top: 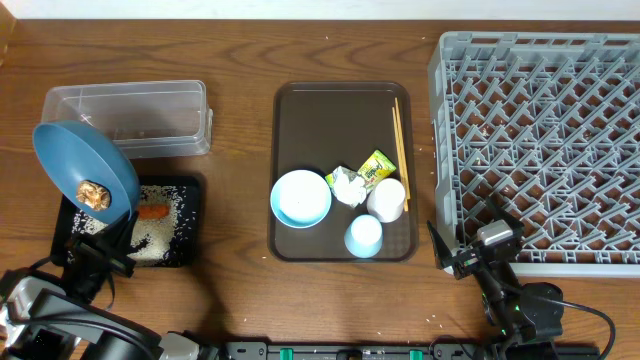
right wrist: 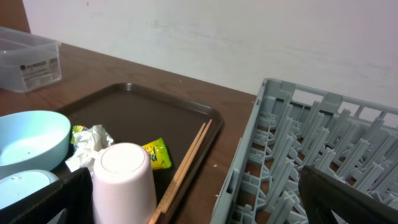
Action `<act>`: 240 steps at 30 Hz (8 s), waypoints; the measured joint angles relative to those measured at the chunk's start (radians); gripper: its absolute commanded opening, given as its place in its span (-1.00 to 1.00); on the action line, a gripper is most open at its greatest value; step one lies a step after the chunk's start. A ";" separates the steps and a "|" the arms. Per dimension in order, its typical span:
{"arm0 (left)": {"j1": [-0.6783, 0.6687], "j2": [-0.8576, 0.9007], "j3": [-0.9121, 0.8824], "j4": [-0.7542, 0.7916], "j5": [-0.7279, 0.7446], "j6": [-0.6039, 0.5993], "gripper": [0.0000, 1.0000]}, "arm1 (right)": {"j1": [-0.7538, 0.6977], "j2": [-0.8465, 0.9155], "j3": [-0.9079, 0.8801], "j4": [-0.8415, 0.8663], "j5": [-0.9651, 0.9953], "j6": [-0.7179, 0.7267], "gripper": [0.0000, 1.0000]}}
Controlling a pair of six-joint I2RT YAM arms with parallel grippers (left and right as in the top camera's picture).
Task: Sort waste into correct bins and load items into the dishwasher rack
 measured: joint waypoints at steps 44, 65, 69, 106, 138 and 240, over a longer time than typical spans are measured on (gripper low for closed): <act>-0.017 0.000 0.009 0.375 -0.526 0.038 -0.88 | 0.000 0.000 0.000 0.000 0.000 0.000 0.99; -0.177 -0.372 0.248 -0.002 -1.102 0.127 -0.88 | 0.000 0.000 0.000 0.000 0.000 0.000 0.98; -0.247 -0.399 0.252 -0.011 -1.229 0.117 -0.88 | 0.000 0.000 0.000 0.000 0.000 0.000 0.99; -0.282 -0.379 0.252 0.285 -1.695 0.099 -0.88 | 0.000 0.000 0.000 0.000 0.000 0.000 0.99; -0.559 -0.251 0.252 0.621 -2.310 1.173 -0.88 | 0.000 0.000 0.000 0.000 0.000 0.000 0.99; -1.193 -0.220 0.252 0.607 -1.356 0.302 -0.88 | 0.000 0.000 0.000 0.000 0.000 0.000 0.98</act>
